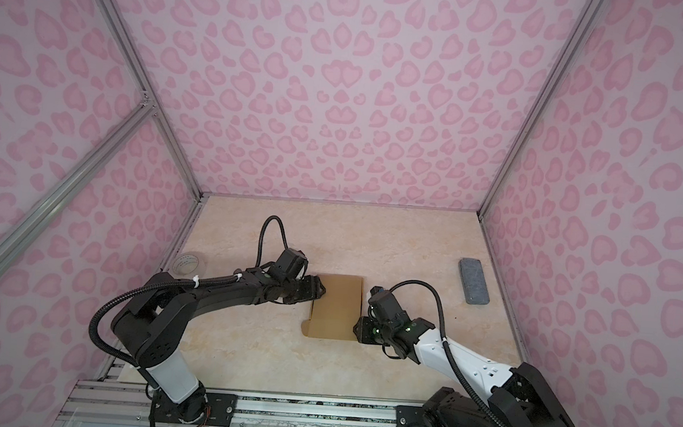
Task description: Fold the paper box
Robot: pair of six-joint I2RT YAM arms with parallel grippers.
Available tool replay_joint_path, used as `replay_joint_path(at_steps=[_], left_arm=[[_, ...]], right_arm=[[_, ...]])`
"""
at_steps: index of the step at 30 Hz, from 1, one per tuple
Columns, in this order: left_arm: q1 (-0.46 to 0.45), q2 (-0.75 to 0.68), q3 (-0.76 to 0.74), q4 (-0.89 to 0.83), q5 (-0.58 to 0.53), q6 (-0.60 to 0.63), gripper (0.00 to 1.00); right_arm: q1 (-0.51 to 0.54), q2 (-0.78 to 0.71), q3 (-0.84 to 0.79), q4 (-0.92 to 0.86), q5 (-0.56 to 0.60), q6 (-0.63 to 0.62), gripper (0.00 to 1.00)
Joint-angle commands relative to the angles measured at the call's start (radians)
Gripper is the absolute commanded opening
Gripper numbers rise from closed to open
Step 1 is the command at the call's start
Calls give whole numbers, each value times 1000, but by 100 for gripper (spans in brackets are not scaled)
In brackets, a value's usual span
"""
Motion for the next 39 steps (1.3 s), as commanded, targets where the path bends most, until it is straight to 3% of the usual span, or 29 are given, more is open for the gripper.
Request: replay_joint_path(at_steps=[1,12,39], left_arm=[[-4,-8,-20,29,18,-27,70],[-22,2,-57,69,22,-55,69],[-24,-9,-70,78,28,-71,69]], right_arm=[[-3,8,-6,36,-1,-4,39],[-10,28,1,61,-11,-8,39],[-21,34,-23,102,-61,11,28]])
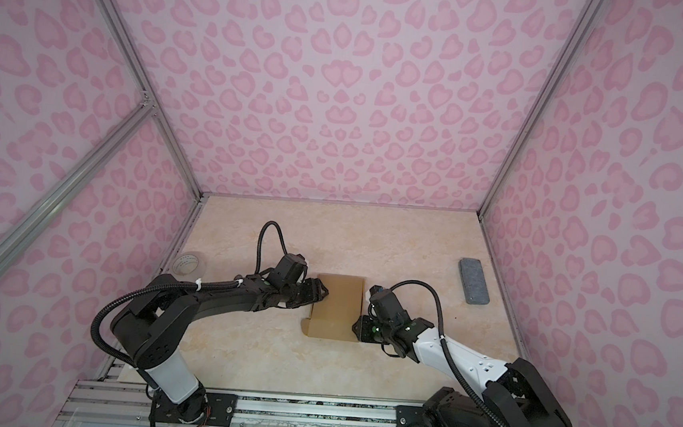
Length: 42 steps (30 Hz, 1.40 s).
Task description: Fold the paper box
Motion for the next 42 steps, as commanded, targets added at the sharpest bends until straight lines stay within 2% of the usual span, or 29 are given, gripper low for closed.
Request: replay_joint_path(at_steps=[1,16,29,38,42], left_arm=[[-3,-5,-6,-41,13,3,69],[8,-73,13,-73,20,17,70],[27,-280,-78,-189,52,96,70],[0,-274,-203,-80,183,48,70],[-27,-275,-225,-44,194,22,69]], right_arm=[[-4,5,-6,25,0,1,28],[-16,-9,-16,28,-9,5,26],[-25,-17,-5,-4,-6,-19,31],[-26,-6,7,-16,-11,-27,39],[-25,-5,8,-14,-9,-28,40]])
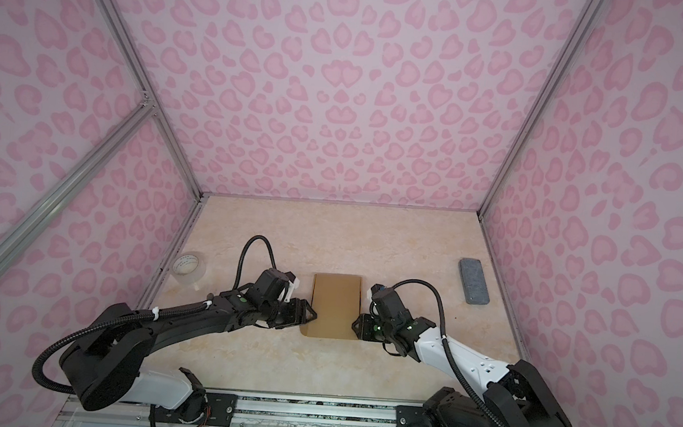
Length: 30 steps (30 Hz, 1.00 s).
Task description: Fold the paper box
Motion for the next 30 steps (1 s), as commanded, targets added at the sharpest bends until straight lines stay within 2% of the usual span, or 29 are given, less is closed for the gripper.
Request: replay_joint_path(at_steps=[1,16,30], left_arm=[[-15,0,-10,68,34,-29,69],[-86,44,-22,160,15,-96,66],[-90,43,-35,172,-16,-93,60]], right_arm=[[0,5,5,-4,1,-10,40],[0,8,-6,17,-12,-1,40],[0,3,-13,23,-19,4,38]])
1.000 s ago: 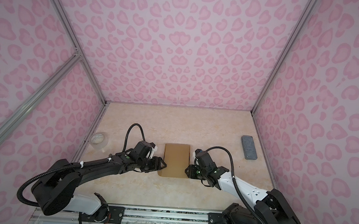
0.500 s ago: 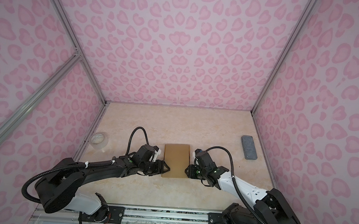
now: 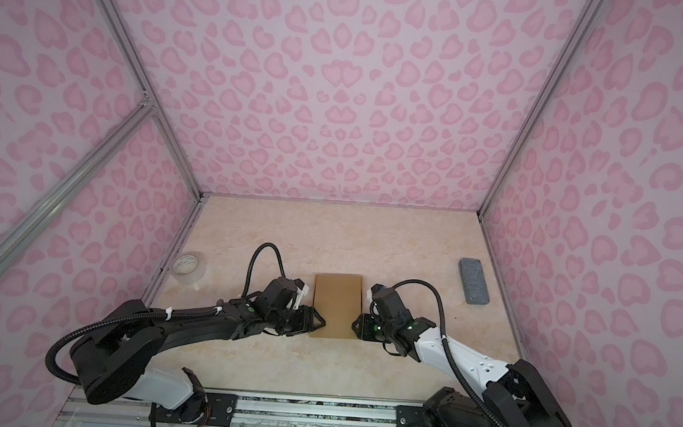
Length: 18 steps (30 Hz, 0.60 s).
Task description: Fold the paper box
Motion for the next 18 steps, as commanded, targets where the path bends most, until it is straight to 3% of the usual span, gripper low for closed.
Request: replay_joint_path(at_steps=[1,18], left_arm=[[-1,3,-1,37,-8,1,60],[-2,-5,-16,29,-48,23,55]], right_arm=[[0,-1,-6,9,-8,2,38],[0,-6,-5,8,-11,8,38]])
